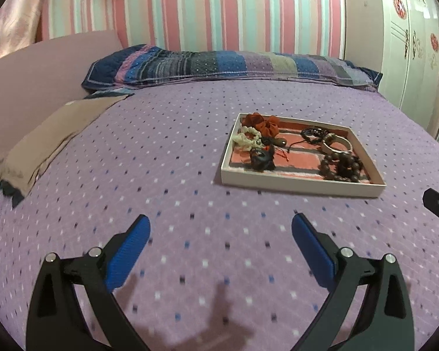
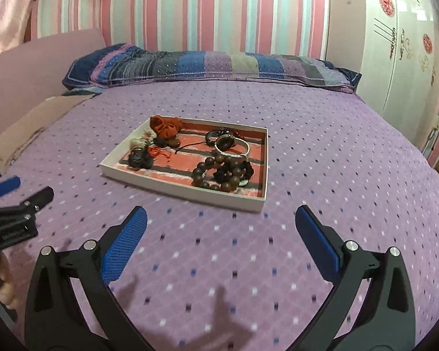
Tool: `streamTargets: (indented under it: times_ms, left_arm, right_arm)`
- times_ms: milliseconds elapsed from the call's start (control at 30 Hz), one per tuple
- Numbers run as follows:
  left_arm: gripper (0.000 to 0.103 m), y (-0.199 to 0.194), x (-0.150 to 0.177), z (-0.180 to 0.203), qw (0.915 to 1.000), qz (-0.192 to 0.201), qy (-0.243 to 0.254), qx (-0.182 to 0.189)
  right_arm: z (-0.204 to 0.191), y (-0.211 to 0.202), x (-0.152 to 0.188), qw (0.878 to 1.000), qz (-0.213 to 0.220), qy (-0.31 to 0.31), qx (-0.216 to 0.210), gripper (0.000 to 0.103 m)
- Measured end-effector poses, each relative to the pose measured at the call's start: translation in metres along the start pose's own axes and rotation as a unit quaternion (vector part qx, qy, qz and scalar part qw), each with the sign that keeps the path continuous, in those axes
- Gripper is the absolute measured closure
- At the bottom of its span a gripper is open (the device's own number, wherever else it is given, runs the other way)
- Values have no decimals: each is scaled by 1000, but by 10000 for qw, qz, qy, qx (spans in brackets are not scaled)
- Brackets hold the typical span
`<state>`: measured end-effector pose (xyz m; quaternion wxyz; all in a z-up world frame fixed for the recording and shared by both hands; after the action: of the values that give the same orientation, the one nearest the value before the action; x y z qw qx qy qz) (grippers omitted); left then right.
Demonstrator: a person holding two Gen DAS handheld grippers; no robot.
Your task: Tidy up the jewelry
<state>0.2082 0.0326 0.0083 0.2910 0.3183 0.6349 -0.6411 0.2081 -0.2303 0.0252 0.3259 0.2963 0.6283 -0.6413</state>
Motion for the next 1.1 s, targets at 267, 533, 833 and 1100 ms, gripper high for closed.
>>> streamTargets:
  times_ms: [267,533,833,1100]
  left_arm:
    - [8,-59,18,2,9994,132,-294,142]
    - [8,-100,18,16,9986,485,-191,98]
    - [8,-113,19,22,9982,593,-103,-5]
    - [8,-114,18,25,9979,638,-41,-40]
  right_arm:
    - [7,-53,15,9997,193,75,100,4]
    - [8,-83,23,9992,365,95,107,4]
    - [13,-94,26,9987,434,186,167,4]
    - [14,-96,28,9985,439,227,224,4]
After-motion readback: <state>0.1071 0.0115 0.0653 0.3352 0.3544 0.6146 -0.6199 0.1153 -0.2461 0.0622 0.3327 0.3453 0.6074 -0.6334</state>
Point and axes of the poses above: each gripper's, at about its wrist camera, not at the fingertips, and y roughly the way its jaws point, z to its right, x to its underside, the point moved 3 cm from there along y, roughly the way its jaws point, and after that the axes turned 2 degrees about x, right-handed, at the moved point
